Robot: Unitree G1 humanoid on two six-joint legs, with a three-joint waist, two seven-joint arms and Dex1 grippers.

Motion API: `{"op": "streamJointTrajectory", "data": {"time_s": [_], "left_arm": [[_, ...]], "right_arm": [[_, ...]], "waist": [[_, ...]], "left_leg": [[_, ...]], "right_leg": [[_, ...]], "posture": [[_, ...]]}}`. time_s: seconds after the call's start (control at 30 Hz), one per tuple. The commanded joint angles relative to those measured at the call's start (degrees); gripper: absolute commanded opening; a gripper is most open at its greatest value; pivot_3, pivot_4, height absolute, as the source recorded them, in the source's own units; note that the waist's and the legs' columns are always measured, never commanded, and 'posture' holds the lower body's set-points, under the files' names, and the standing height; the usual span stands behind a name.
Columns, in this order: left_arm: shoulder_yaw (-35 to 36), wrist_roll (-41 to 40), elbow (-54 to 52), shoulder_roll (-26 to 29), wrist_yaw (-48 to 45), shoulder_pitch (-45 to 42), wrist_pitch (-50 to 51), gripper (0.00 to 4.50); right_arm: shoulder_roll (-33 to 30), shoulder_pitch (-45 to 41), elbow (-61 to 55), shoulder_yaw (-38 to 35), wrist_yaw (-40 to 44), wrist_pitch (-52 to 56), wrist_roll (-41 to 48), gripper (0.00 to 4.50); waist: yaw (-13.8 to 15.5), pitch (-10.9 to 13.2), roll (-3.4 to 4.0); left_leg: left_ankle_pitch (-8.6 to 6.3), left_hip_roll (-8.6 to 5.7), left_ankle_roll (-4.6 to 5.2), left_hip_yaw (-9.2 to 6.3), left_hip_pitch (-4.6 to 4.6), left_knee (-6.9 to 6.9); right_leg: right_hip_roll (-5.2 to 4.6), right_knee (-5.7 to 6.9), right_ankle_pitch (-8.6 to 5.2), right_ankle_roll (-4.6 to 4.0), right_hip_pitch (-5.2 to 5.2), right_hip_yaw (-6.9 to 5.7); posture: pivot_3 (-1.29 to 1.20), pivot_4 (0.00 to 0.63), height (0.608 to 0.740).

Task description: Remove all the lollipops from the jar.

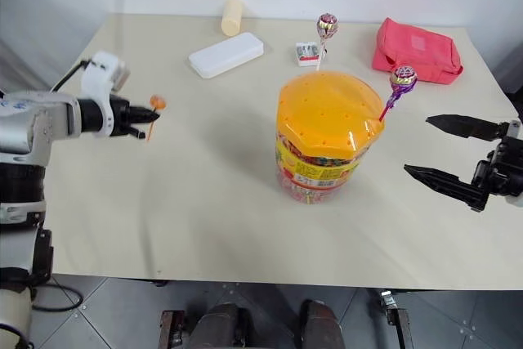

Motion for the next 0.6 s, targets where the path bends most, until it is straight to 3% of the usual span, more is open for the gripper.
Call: {"op": "streamJointTrajectory", "data": {"time_s": [0.03, 0.07, 0.17, 0.43, 0.57, 0.6], "left_arm": [[-0.8, 2.9, -0.5, 1.7, 3.2, 1.5, 5.3, 0.02], [-0.8, 2.8, -0.4, 1.9, 3.2, 2.1, 6.7, 0.02], [-0.5, 3.7, 0.1, 2.3, 4.4, 3.1, 7.1, 0.68], [-2.5, -0.4, -7.6, 5.3, -1.6, -3.6, 11.1, 3.06], [-3.0, -2.0, -8.4, 3.2, -4.1, -9.9, 8.4, 4.32], [-3.0, -2.8, -8.1, 1.9, -5.2, -11.5, 7.1, 4.45]], "right_arm": [[-0.2, -2.4, 1.4, 1.0, 0.2, -1.7, -0.8, 4.50], [-0.2, -3.0, 1.9, 1.6, 0.3, -1.9, -1.0, 4.50], [-0.2, -4.2, 2.8, 2.6, 0.4, -2.3, -1.5, 4.50], [-1.0, -5.0, 3.8, 2.7, 0.4, -2.6, -2.0, 4.50], [-1.2, -4.9, 4.3, 1.9, 0.6, -2.9, -2.7, 4.50], [-1.2, -4.8, 4.2, 1.6, 0.5, -2.9, -2.8, 4.50]], "waist": [[0.0, 0.0, -0.01], [0.0, 0.0, -0.03], [-0.1, 0.0, -0.03], [0.0, 0.0, -0.09], [0.0, 0.0, -0.11], [-0.1, 0.0, -0.11]], "left_leg": [[0.00, 0.00, 0.00, 0.00, 0.01, 0.00], [0.00, 0.00, 0.00, -0.01, 0.00, 0.00], [0.00, 0.01, 0.00, 0.01, 0.00, 0.00], [0.00, 0.01, 0.00, 0.02, -0.01, 0.00], [0.00, 0.00, 0.00, 0.03, -0.01, 0.02], [0.00, 0.00, 0.00, 0.03, 0.00, 0.02]], "right_leg": [[0.01, 0.00, 0.00, 0.00, 0.00, -0.01], [0.01, 0.00, 0.00, 0.00, 0.00, -0.01], [0.01, 0.01, 0.00, 0.00, -0.01, -0.01], [0.00, 0.02, 0.00, 0.00, -0.02, -0.02], [-0.01, 0.03, 0.00, 0.00, -0.02, 0.00], [-0.01, 0.05, 0.00, 0.00, -0.02, 0.00]], "posture": [[0.00, 0.150, 0.740], [0.00, 0.150, 0.740], [0.00, 0.150, 0.740], [0.00, 0.150, 0.740], [0.00, 0.150, 0.740], [0.00, 0.150, 0.740]]}}
